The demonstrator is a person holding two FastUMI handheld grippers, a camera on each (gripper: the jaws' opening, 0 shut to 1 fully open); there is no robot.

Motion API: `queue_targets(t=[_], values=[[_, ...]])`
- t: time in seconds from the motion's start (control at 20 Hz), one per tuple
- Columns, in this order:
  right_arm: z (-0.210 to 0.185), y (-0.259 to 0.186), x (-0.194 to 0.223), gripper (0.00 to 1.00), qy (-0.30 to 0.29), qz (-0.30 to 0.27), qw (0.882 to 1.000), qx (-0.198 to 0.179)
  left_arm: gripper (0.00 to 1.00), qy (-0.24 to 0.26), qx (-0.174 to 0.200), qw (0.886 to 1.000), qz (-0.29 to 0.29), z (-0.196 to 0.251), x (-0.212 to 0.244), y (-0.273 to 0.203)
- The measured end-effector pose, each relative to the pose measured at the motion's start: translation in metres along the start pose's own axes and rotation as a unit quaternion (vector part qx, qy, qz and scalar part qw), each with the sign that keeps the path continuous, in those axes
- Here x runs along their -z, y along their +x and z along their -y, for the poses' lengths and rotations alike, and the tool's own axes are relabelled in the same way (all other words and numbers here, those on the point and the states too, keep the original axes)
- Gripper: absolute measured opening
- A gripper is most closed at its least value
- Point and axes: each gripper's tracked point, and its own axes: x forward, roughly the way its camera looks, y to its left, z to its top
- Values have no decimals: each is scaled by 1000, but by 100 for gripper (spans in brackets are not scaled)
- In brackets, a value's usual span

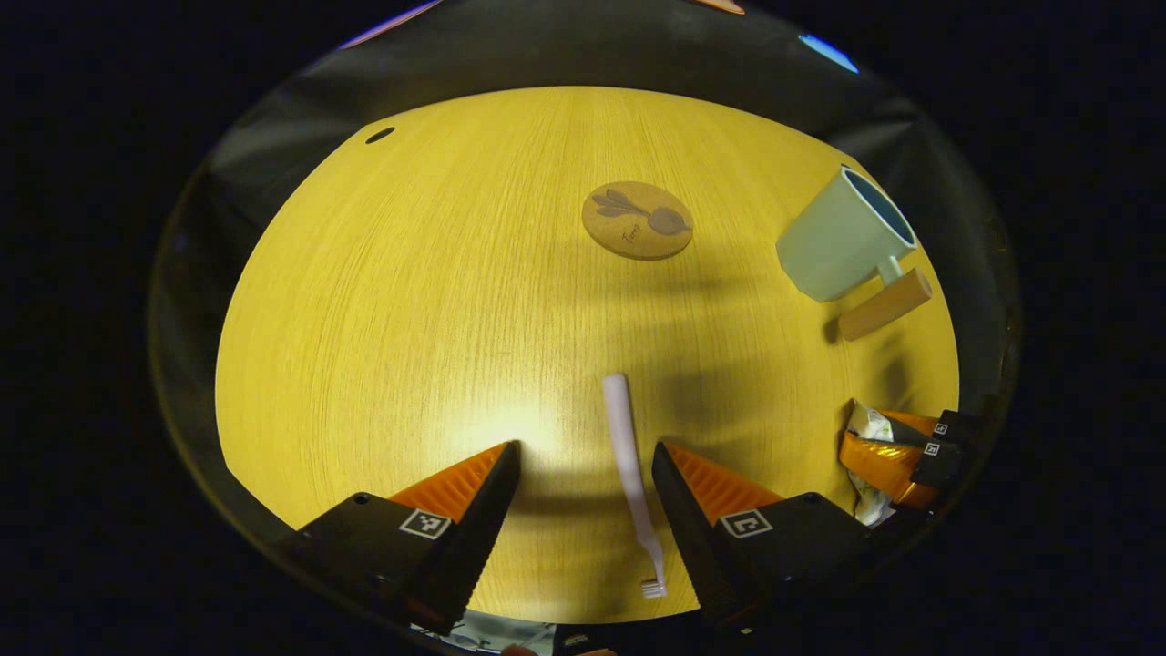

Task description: Put the toothbrush and toothpaste on the desktop into the cup, then pick up the cup and place it on the coaster on the desktop.

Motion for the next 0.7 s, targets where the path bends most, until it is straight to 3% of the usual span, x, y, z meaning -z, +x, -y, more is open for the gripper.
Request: queue_targets(t=[0.25, 0.35, 0.4, 0.45, 0.5, 0.6, 0.7], values=[[0, 0, -1, 6, 1, -1, 1000, -3, 82, 29, 7, 1000, -8, 9, -5, 0], [0, 0, 0, 9, 2, -1, 1000, -4, 68, 46, 14, 999, -2, 14, -7, 0], [0, 0, 0, 6, 2, -1, 1000, -4, 53, 51, 18, 999, 0, 18, -7, 2], [0, 0, -1, 6, 2, -1, 1000, -4, 47, 53, 22, 998, 2, 21, -8, 2], [0, 0, 0, 9, 2, -1, 1000, -4, 32, 51, 22, 998, 7, 23, -9, 3], [0, 0, 0, 6, 1, -1, 1000, -3, 13, 47, 25, 998, 10, 24, -9, 2], [0, 0, -1, 6, 2, -1, 1000, -3, 9, 41, 37, 998, 15, 25, -10, 2]])
